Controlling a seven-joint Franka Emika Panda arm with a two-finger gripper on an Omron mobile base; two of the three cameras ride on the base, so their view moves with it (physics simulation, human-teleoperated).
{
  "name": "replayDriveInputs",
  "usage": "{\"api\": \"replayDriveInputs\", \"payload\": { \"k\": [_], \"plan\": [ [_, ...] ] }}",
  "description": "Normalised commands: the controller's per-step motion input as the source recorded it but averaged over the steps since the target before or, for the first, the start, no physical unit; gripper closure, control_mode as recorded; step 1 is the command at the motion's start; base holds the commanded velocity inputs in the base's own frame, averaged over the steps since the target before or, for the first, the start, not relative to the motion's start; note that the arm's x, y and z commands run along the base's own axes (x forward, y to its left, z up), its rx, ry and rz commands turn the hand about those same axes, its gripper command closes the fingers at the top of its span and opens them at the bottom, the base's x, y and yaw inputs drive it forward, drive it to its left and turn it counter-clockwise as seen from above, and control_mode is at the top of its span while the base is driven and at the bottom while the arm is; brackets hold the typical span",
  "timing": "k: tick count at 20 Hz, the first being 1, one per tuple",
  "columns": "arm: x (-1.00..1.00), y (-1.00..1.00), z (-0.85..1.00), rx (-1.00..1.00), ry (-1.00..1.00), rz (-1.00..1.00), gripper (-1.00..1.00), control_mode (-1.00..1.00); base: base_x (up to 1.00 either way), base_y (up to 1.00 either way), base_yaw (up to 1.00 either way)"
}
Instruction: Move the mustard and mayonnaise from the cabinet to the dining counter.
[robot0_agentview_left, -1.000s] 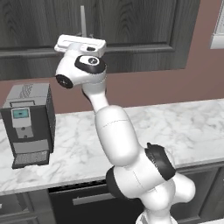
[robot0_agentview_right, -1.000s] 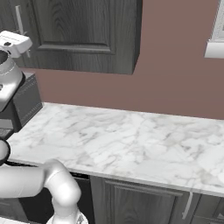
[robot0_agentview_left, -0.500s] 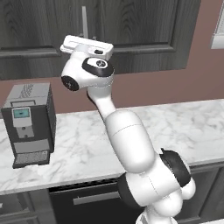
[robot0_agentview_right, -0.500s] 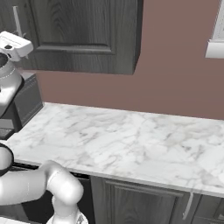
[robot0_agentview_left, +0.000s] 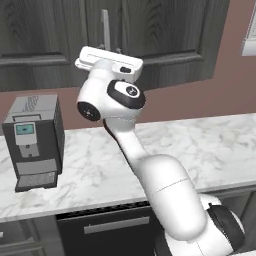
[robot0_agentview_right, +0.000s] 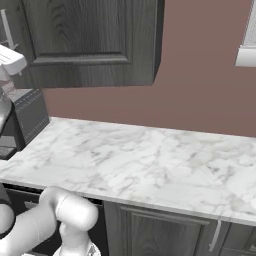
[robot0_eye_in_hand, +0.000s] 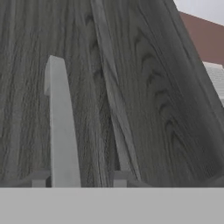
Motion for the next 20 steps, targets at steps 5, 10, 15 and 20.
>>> {"api": "replayDriveInputs", "payload": {
  "k": [5,10,15,20],
  "plan": [
    [-0.98,-0.80,0.20,0.00,0.00,0.00,1.00,-1.00,0.00,0.00,0.00],
    [-0.94,-0.89,0.06,0.00,0.00,0.00,1.00,-1.00,0.00,0.00,0.00],
    [-0.99,-0.92,0.00,0.00,0.00,0.01,1.00,-1.00,0.00,0.00,0.00],
    [-0.95,-0.82,0.00,0.00,0.01,0.05,-1.00,-1.00,0.00,0.00,0.00]
  ]
}}
